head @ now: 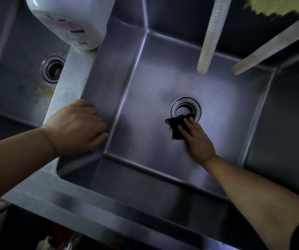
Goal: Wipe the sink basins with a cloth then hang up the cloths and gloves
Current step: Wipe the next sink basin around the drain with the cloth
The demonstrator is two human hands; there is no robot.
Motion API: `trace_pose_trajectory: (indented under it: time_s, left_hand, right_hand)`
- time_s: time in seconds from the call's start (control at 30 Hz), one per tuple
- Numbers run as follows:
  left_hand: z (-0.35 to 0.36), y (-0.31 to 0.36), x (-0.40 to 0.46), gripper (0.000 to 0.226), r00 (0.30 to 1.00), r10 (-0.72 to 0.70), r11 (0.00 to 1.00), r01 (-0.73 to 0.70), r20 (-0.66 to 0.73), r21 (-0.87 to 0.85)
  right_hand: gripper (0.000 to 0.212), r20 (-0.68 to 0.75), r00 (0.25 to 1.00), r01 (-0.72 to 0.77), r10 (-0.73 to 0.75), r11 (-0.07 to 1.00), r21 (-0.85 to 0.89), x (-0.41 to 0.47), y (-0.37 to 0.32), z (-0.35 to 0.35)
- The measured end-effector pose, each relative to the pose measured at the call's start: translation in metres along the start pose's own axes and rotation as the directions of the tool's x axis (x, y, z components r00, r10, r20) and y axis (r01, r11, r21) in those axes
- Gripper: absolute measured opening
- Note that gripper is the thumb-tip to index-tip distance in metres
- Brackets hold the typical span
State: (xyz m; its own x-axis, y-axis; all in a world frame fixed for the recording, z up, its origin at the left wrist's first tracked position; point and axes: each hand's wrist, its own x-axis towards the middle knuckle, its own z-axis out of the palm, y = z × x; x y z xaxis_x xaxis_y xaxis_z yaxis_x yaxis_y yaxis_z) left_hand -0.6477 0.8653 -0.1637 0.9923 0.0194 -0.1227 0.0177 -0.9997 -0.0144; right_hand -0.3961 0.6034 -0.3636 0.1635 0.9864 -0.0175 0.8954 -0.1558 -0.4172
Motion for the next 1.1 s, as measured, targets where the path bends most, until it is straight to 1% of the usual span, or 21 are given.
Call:
trace_pose_trajectory:
  time_s: [0.07,0.13,0.2,0.23,0.3,0.37,0.43,0.47,0.53,0.6,0.7,0.83,1.0,1.1]
  left_hand:
    - [0.0,0.001,0.001,0.037,1.0,0.011,1.0,-0.011,-0.014,0.002]
    - [-0.001,0.001,0.002,0.037,0.999,0.019,1.0,-0.019,-0.026,0.004]
    - [-0.002,0.001,0.003,0.036,0.999,0.025,1.0,-0.024,-0.031,0.005]
    - [-0.003,0.002,0.003,0.036,0.999,0.027,1.0,-0.027,-0.032,0.009]
    - [-0.003,0.003,0.003,0.035,0.999,0.028,0.999,-0.027,-0.028,0.02]
    - [-0.005,0.004,0.004,0.036,0.999,0.025,0.999,-0.024,-0.022,0.03]
    - [-0.007,0.005,0.004,0.036,0.999,0.022,0.999,-0.021,-0.029,0.034]
    - [-0.008,0.005,0.005,0.036,0.999,0.024,0.999,-0.023,-0.034,0.035]
    - [-0.008,0.004,0.005,0.037,0.999,0.029,0.999,-0.027,-0.041,0.03]
    - [-0.007,0.004,0.005,0.036,0.998,0.031,0.999,-0.031,-0.052,0.019]
    - [-0.008,0.002,0.006,0.036,0.999,0.038,0.999,-0.037,-0.035,0.021]
    - [-0.009,0.003,0.008,0.035,1.0,0.022,0.999,-0.023,0.02,0.048]
    - [-0.007,0.003,0.009,0.032,0.997,-0.001,0.998,-0.004,0.076,0.069]
    - [-0.006,0.005,0.01,0.03,0.996,-0.016,0.995,0.007,0.092,0.096]
  right_hand:
    - [0.066,0.019,1.0,-0.013,0.014,0.999,-0.045,-0.02,0.004,-0.002]
    - [0.06,0.047,0.998,0.051,-0.049,0.997,-0.054,-0.039,-0.003,0.0]
    - [0.045,0.125,0.97,0.215,-0.209,0.976,-0.038,-0.059,-0.016,0.004]
    - [0.042,0.189,0.939,0.298,-0.289,0.954,-0.022,-0.068,-0.024,0.004]
    - [0.043,0.275,0.879,0.4,-0.39,0.916,0.02,-0.08,-0.034,0.003]
    - [0.045,0.3,0.853,0.443,-0.427,0.896,0.018,-0.081,-0.035,-0.004]
    - [0.044,0.288,0.862,0.447,-0.416,0.893,-0.048,-0.077,-0.029,-0.013]
    - [0.045,0.269,0.887,0.407,-0.375,0.91,-0.075,-0.074,-0.024,-0.017]
    - [0.057,0.229,0.951,0.233,-0.207,0.968,-0.093,-0.068,-0.013,-0.023]
    - [0.065,0.225,0.974,0.069,-0.04,0.99,-0.122,-0.059,0.0,-0.027]
    - [0.067,0.231,0.968,-0.058,0.094,0.985,-0.159,-0.031,0.022,-0.032]
    - [0.061,0.152,0.95,-0.258,0.273,0.96,-0.108,0.015,0.047,-0.035]
    - [0.062,0.05,0.914,-0.392,0.402,0.909,-0.14,0.077,0.091,-0.043]
    - [0.066,0.047,0.883,-0.453,0.467,0.874,-0.177,0.092,0.105,-0.048]
